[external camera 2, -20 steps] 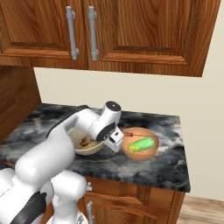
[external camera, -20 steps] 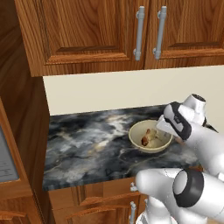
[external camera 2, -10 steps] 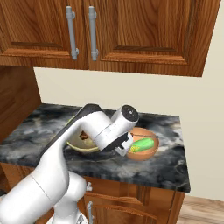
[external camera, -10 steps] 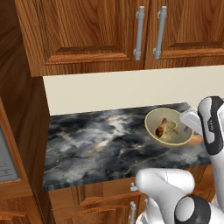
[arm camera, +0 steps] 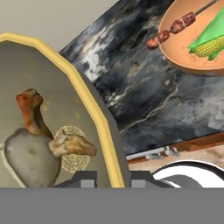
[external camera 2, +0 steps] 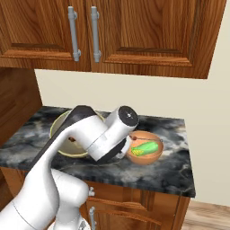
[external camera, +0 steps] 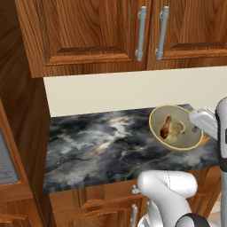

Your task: Place the bowl containing the chicken drumstick and mushroom in the microwave. Close the microwave door and press the start button to microwave the meal.

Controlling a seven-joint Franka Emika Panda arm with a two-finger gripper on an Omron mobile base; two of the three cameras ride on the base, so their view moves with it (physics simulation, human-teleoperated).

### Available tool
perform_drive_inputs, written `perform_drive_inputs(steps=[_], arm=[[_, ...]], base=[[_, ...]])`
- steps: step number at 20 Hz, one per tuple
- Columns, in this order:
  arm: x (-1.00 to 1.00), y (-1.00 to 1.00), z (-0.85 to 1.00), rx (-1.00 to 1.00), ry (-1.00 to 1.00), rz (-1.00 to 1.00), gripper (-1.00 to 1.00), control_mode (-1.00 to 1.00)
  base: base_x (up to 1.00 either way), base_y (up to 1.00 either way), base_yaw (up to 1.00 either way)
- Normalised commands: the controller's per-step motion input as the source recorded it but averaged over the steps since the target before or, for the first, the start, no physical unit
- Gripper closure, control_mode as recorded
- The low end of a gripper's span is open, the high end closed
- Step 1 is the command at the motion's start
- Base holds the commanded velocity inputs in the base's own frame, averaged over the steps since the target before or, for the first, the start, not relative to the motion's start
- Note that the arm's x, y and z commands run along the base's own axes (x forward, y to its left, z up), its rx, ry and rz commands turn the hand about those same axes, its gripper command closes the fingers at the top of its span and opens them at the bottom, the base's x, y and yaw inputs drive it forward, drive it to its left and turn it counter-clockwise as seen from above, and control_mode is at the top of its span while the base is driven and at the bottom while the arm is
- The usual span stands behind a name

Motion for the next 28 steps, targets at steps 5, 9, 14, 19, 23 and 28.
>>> perform_drive_inputs(steps=[5, 9, 14, 19, 23, 28], arm=[[0.00, 0.22, 0.09, -0.02, 0.00, 0.00, 1.00, 1.00], [0.00, 0.00, 0.00, 0.00, 0.00, 0.00, 1.00, 1.00], [0.00, 0.00, 0.00, 0.00, 0.00, 0.00, 1.00, 1.00], [0.00, 0.00, 0.00, 0.00, 0.00, 0.00, 1.00, 1.00], [0.00, 0.00, 0.00, 0.00, 0.00, 0.00, 1.00, 1.00], [0.00, 0.00, 0.00, 0.00, 0.00, 0.00, 1.00, 1.00]], base=[[0.01, 0.01, 0.00], [-0.17, 0.00, 0.03], [-0.67, 0.00, 0.20], [-0.74, 0.10, 0.32], [-0.51, 0.43, 0.41], [-0.34, 0.75, 0.40]])
